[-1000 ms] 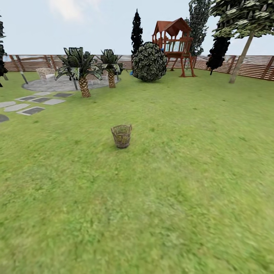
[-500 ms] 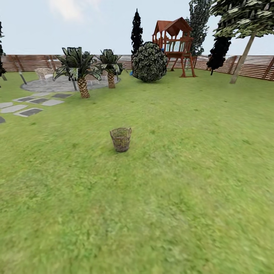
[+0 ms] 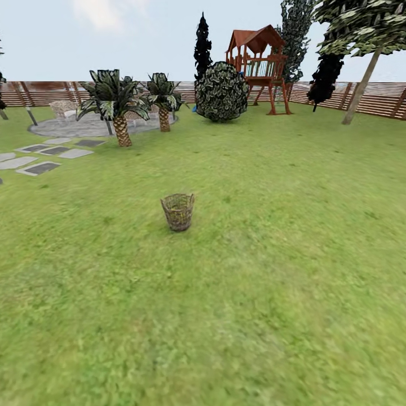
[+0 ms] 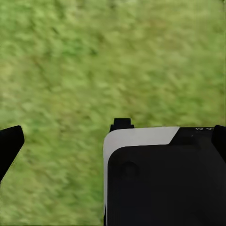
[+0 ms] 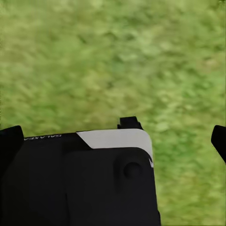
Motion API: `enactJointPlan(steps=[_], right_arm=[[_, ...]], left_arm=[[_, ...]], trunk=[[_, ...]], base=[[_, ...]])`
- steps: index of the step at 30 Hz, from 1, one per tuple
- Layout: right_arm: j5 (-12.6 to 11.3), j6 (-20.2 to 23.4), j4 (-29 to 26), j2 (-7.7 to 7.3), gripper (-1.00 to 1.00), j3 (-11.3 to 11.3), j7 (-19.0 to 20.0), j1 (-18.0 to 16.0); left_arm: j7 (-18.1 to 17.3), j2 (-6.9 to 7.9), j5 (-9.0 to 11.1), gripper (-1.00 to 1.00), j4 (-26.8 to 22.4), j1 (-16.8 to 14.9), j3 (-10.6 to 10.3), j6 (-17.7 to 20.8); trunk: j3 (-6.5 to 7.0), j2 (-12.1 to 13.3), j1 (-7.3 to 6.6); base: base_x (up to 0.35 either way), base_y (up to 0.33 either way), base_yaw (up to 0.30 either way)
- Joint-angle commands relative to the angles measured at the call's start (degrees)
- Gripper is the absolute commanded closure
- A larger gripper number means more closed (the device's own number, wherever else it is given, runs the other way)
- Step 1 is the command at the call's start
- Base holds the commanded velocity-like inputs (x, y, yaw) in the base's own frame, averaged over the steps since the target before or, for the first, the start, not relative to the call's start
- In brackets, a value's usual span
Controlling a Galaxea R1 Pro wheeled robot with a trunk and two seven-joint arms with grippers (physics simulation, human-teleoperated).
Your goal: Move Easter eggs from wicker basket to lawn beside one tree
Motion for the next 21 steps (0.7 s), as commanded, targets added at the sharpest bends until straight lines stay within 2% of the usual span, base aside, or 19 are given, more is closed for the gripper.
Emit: enactJointPlan(steps=[1, 21], right_arm=[[-0.3, 0.0, 0.0, 0.03, -1.0, -0.2, -0.1, 0.0], [-0.2, 0.0, 0.0, 0.07, -1.0, -0.2, -0.1, 0.0]], left_arm=[[0.1, 0.0, 0.0, -1.0, 0.1, 0.0, -0.1, -0.2], [0.1, 0.05, 0.1, -1.0, 0.1, 0.0, 0.0, -0.2]], trunk=[[-0.1, -0.1, 0.06], [-0.1, -0.1, 0.06]], base=[[0.297, 0.0, 0.0], [0.296, 0.0, 0.0]])
